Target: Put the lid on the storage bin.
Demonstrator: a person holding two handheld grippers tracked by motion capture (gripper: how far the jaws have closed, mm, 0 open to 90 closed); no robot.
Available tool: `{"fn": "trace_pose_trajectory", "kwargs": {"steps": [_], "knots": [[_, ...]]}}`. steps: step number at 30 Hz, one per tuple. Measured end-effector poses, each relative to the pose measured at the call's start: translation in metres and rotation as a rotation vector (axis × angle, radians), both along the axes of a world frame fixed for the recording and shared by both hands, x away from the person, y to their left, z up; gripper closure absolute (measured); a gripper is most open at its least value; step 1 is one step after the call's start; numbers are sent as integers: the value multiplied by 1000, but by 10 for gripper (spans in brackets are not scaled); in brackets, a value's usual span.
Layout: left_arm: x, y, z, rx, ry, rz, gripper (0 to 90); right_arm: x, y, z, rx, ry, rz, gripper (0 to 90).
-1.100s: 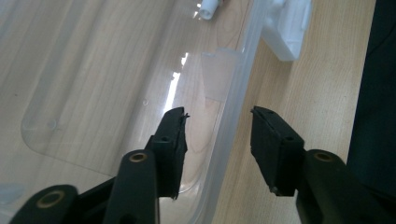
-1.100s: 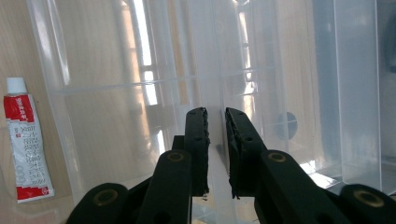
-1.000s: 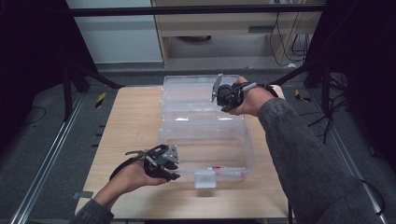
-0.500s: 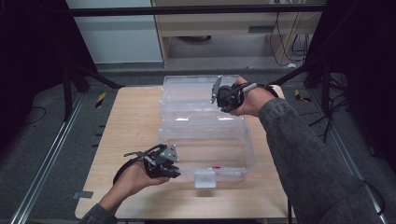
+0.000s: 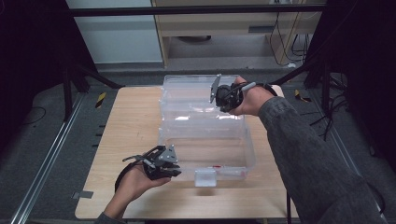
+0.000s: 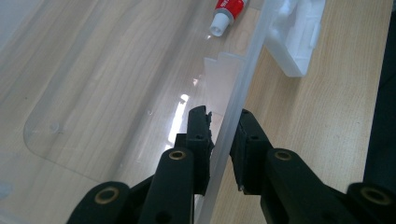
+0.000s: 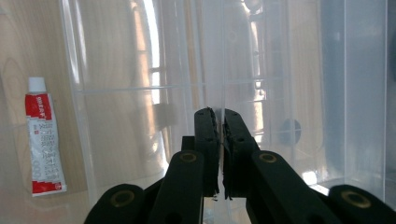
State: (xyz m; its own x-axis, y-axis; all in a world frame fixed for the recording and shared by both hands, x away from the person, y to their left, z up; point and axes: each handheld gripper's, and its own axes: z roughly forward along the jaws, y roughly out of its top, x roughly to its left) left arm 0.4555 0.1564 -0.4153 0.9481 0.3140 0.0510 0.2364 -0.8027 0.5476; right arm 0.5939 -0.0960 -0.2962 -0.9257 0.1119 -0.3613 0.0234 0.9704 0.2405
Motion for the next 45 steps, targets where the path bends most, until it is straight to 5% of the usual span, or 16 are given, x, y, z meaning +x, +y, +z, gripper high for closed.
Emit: {"fn": "trace_pose_trajectory", "kwargs": {"steps": [23, 38, 45], "knots": [[0, -4, 0, 28, -2, 7, 774, -39, 4, 10, -34, -30, 48, 869], [4, -11, 4, 88, 15, 3, 774, -52, 2, 10, -34, -54, 61, 866], [12, -17, 5, 96, 5, 10, 779, -39, -2, 9, -23, -60, 45, 863]]}}
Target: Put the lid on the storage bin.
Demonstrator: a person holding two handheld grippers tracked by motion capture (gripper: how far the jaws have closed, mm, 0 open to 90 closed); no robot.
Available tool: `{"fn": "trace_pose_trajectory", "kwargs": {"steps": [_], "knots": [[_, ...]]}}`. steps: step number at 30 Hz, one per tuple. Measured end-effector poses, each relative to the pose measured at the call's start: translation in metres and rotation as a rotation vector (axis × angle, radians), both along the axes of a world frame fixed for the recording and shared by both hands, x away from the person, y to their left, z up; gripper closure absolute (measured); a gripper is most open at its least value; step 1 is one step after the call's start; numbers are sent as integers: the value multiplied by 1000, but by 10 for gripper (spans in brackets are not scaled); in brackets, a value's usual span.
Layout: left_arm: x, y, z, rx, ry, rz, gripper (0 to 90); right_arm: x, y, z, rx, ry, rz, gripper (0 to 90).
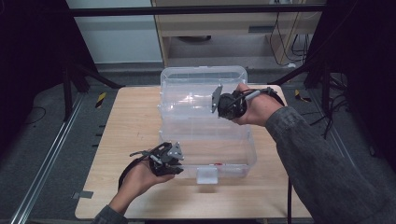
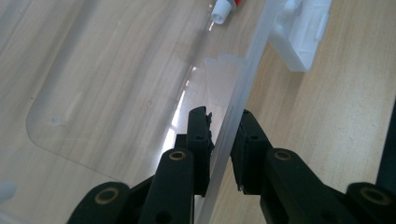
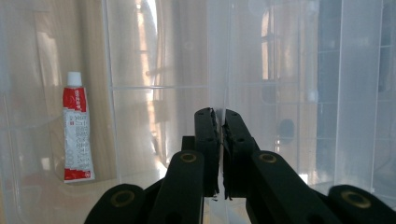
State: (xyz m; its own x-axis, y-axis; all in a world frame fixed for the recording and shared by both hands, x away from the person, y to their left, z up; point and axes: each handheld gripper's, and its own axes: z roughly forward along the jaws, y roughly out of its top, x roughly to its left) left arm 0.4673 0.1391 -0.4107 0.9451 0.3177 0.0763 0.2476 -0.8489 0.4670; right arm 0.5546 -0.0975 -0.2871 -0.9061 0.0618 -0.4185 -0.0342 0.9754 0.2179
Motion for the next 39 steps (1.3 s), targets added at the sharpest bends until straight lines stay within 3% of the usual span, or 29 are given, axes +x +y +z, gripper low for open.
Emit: {"fn": "trace_pose_trajectory", "kwargs": {"steps": [8, 31, 35, 39], "knots": [[6, -2, 0, 1, 2, 7, 774, 0, -1, -1, -2, -19, 1, 865], [3, -2, -1, -1, -18, 14, 763, -40, -6, -10, 18, -48, 31, 861], [-2, -3, -3, -23, 0, 72, 759, -44, -7, -12, 15, -46, 37, 857], [-2, -1, -4, -32, -13, 58, 754, -48, -10, -14, 29, -37, 42, 857]]}}
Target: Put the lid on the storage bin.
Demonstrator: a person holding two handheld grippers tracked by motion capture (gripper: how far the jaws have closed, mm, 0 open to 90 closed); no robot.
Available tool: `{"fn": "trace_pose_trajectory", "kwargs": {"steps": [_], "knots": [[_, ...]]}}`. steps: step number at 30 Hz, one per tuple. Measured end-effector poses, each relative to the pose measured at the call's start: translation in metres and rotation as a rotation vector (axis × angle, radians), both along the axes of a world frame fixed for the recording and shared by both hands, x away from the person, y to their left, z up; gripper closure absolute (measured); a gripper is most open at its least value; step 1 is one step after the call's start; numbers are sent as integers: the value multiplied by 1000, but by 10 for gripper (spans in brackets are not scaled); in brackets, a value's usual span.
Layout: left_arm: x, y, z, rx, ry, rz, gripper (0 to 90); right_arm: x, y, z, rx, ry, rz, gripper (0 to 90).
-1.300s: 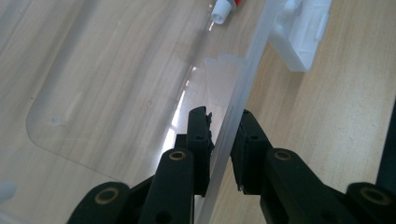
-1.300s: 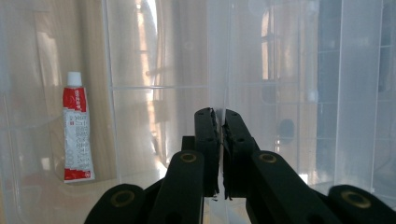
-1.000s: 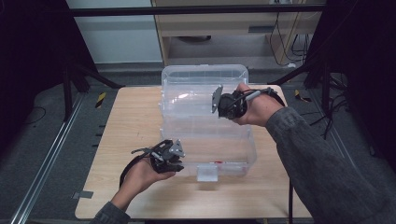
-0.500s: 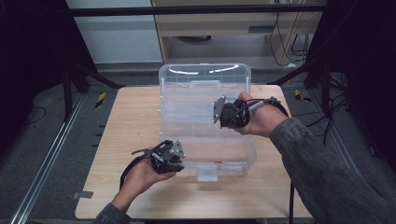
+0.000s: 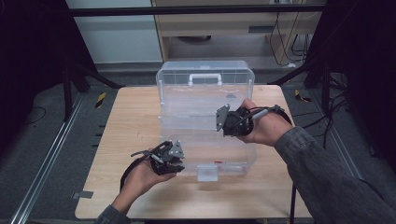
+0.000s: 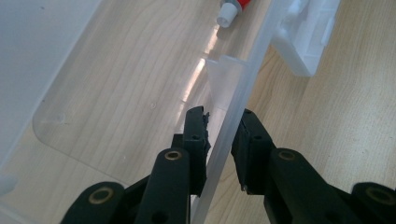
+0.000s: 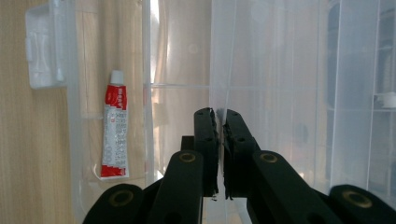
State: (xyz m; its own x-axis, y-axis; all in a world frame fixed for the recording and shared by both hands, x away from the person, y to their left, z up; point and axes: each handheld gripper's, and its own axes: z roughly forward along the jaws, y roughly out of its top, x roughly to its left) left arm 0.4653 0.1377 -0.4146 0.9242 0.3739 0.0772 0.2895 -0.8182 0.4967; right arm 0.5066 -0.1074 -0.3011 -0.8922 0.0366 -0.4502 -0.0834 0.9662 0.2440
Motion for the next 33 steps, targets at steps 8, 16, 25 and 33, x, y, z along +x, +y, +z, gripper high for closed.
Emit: {"fn": "trace_pose_trajectory", "kwargs": {"steps": [8, 16, 25, 33], "knots": [[1, 1, 0, 4, -33, -35, 749, -6, -4, -4, 7, 26, 2, 852], [1, 1, 0, 3, -40, -35, 746, -9, -3, -6, 4, 40, 13, 851], [-1, 1, -1, 7, -51, -33, 738, -11, -6, -8, 15, 38, 13, 840], [-1, 2, -2, -6, -49, -28, 732, -15, -5, -10, 9, 50, 22, 838]]}}
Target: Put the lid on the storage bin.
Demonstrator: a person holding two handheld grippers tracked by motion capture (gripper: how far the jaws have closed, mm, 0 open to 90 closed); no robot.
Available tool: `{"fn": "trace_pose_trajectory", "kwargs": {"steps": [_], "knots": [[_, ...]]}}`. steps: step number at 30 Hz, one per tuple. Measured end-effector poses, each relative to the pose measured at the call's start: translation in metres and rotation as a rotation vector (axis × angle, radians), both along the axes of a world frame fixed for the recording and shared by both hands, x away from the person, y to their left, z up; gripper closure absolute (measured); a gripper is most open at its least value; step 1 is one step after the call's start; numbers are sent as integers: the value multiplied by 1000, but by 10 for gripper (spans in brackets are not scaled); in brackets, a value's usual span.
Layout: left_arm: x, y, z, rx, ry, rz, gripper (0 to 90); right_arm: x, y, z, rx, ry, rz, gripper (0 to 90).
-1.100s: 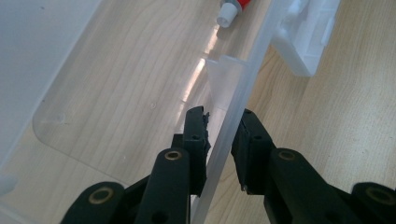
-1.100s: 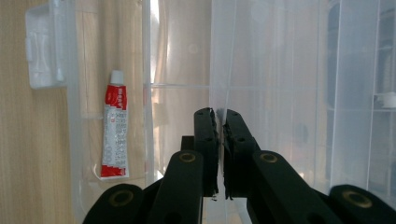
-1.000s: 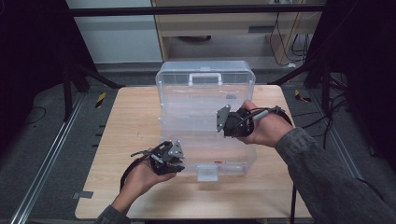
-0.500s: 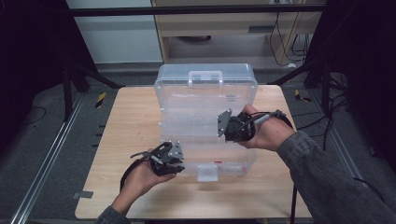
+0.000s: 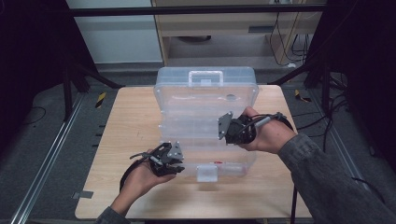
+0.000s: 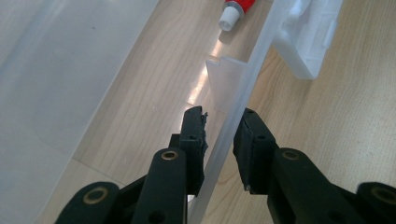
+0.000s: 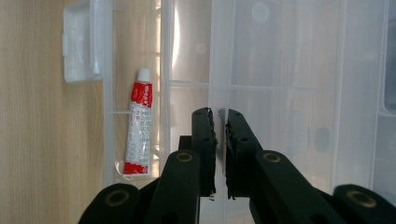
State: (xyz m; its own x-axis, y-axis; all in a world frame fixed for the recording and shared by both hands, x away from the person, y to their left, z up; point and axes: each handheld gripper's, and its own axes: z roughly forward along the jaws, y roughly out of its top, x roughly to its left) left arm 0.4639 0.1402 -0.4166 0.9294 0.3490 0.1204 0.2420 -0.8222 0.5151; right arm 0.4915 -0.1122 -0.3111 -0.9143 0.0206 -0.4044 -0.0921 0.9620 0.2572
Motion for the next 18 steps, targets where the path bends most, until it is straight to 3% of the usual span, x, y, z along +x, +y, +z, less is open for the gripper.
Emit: {"fn": "trace_pose_trajectory", "kwargs": {"steps": [5, 7, 10, 18], "knots": [[-1, 1, 0, -8, -27, 16, 684, 0, -1, 0, -3, 1, -2, 837], [-3, 3, 1, -35, -13, 22, 648, 0, -1, 0, -3, 4, 0, 837], [-7, 5, 5, -65, -24, 33, 590, -1, -1, -1, -2, 4, 2, 835], [-25, 13, 35, -158, -35, 32, 478, -2, -2, -2, 0, -6, 2, 828]]}}
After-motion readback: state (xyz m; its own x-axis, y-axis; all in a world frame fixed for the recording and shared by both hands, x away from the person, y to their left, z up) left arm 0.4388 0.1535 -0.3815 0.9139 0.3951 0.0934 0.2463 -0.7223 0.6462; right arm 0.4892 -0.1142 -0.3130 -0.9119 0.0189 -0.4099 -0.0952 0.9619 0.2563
